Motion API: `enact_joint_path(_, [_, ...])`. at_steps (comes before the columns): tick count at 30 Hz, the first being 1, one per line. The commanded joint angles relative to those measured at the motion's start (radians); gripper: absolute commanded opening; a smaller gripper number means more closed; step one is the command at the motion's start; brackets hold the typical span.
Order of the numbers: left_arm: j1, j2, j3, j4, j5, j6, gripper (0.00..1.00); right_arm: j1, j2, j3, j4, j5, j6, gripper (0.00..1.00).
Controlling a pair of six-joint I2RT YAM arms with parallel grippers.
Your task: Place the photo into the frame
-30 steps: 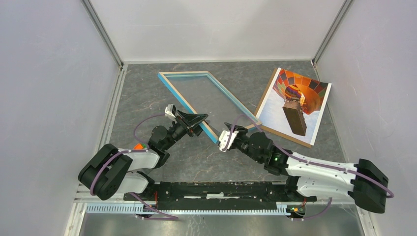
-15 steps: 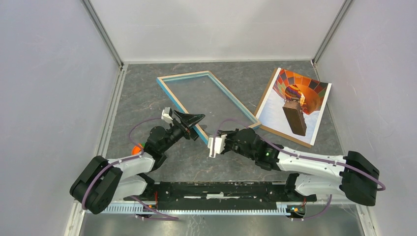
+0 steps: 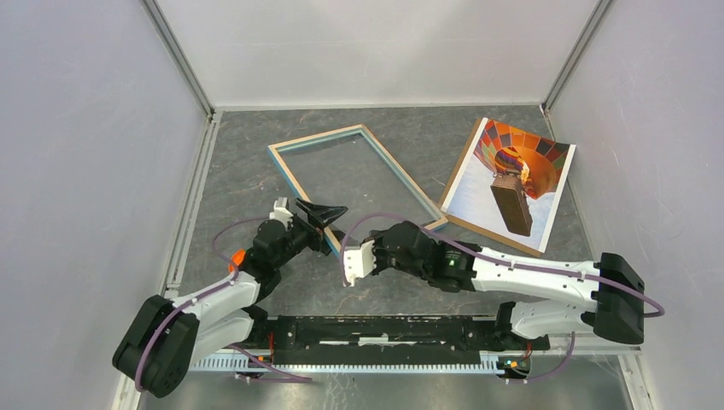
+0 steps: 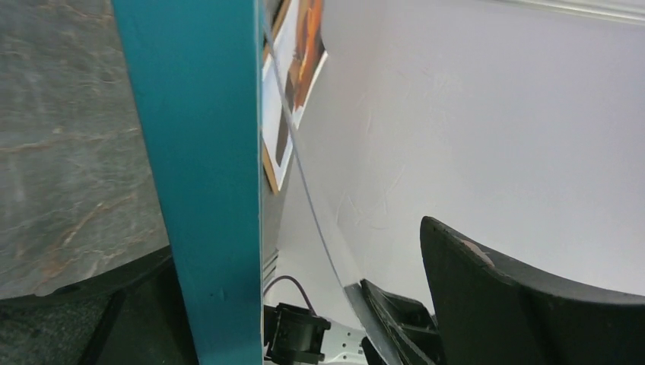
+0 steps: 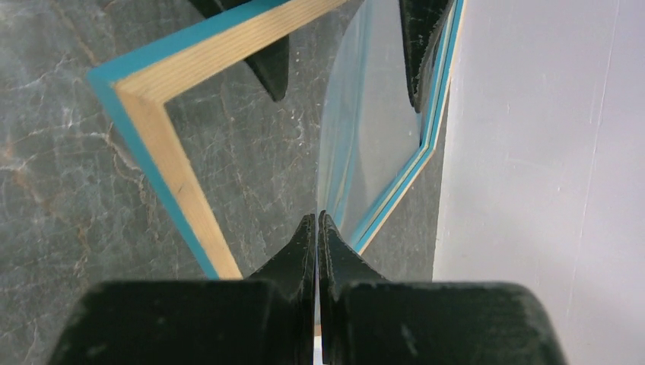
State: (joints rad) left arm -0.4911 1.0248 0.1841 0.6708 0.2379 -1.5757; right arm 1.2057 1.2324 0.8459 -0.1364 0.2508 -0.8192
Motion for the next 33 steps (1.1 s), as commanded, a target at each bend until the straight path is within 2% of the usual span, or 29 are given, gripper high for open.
enact_joint_path(1, [0.042,-0.039,-0.018,-0.067,-0.007,0.023,1.0,0.047,0.001,0.067,-0.127,0.063,-0.06,0.0])
enact_joint_path(9, [0.176,0.02,-0.006,-0.058,0.051,0.012,1.0,0.168,-0.055,0.054,-0.24,0.102,-0.128,0.0])
enact_joint_path(16, [0.267,0.089,0.044,-0.071,0.061,0.081,1.0,0.211,-0.107,0.095,-0.382,0.117,-0.032,0.0])
enact_joint_path(20, [0.299,0.14,0.061,-0.079,0.056,0.118,1.0,0.215,-0.154,0.19,-0.438,0.117,0.093,0.0])
enact_joint_path(29, [0.367,0.242,0.068,-0.012,0.078,0.145,1.0,0.229,-0.273,0.344,-0.513,0.244,0.193,0.0])
enact_joint_path(33, [0.387,0.248,0.064,-0.036,0.083,0.169,1.0,0.227,-0.273,0.431,-0.543,0.423,0.334,0.0])
